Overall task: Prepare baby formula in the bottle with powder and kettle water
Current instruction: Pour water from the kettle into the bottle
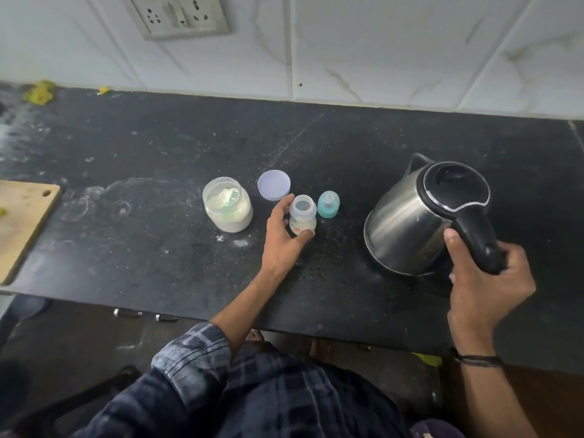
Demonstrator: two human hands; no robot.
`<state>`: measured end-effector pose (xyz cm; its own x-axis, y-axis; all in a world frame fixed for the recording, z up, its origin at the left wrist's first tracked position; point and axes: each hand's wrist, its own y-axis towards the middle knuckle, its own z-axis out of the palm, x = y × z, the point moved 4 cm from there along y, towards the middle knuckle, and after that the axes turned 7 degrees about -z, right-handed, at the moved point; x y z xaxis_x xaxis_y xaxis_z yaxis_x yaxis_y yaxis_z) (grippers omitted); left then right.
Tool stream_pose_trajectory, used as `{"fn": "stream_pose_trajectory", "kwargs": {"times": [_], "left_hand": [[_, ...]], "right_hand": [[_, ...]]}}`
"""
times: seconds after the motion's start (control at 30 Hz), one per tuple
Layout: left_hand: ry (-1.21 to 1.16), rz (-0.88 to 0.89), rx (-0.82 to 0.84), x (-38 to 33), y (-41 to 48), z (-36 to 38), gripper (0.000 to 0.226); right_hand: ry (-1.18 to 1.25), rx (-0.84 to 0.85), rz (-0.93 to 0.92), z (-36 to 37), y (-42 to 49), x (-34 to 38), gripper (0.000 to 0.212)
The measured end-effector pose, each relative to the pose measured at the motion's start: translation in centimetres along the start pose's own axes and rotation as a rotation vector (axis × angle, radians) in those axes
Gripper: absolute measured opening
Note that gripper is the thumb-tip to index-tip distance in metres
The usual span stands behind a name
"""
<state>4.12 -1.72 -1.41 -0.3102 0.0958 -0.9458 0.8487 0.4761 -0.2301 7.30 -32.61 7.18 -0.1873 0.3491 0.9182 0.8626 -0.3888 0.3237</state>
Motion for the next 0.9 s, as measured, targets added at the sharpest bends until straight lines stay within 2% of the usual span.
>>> {"fn": "stream_pose_trajectory", "kwargs": {"times": [0.27, 0.5, 0.67, 0.9], "left_hand": [[0.064, 0.016, 0.004, -0.1, 1.3, -1.2, 0.067], [0.121, 0.174, -0.012, -1.6, 1.8, -1.7, 0.055], [0.139, 0.216, -0.066, -2.5, 1.5, -2.0, 0.056], [0.198, 0.179, -0.098, -2.6, 1.2, -2.7, 0.055]], "right_hand": [[0.157, 0.144, 0.030, -0.9, 0.0, 1.5, 0.043], [0.100, 0.312, -0.034, -1.4, -0.3, 2.9, 0.052], [0.078, 0.441, -0.104, -0.7, -0.4, 4.7, 0.027], [0.081, 0.568, -0.136, 0.9, 0.2, 6.8, 0.027]]}}
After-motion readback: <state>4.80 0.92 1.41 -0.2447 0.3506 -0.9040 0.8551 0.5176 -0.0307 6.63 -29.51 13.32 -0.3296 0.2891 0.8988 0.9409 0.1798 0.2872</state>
